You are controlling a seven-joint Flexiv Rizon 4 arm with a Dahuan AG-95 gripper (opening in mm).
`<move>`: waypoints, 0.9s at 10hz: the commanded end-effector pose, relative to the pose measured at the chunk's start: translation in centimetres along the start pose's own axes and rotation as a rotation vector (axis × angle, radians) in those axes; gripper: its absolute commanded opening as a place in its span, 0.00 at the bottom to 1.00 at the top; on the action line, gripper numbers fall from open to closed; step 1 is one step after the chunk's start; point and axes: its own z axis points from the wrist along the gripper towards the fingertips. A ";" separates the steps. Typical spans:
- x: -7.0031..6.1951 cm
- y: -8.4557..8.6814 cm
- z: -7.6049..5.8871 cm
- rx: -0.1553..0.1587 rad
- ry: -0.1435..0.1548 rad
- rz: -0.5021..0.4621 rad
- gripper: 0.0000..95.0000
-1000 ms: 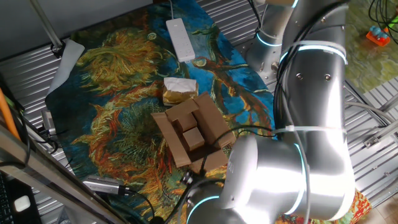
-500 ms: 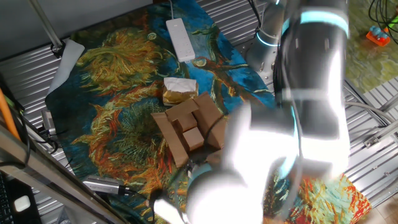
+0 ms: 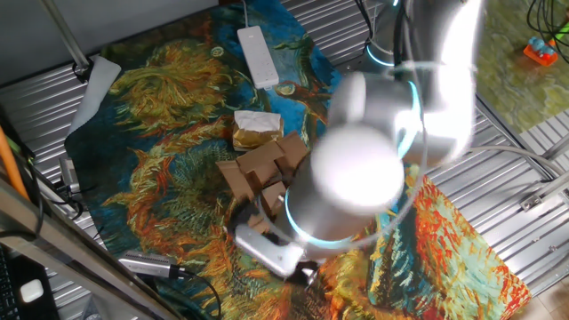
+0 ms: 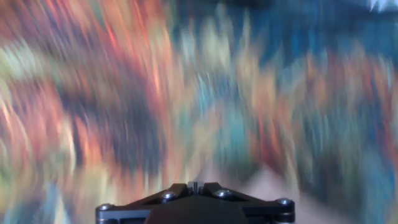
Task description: Cover the box
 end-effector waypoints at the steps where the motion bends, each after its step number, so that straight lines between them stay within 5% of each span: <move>1: 5.0 -0.2 -1.0 0.014 0.252 -0.004 0.00; 4: 5.0 -0.2 -1.0 0.011 0.276 -0.013 0.00; 6: 5.0 -0.2 -1.0 0.000 0.259 -0.020 0.00; 9: 5.0 -0.2 -1.0 0.006 0.272 0.001 0.00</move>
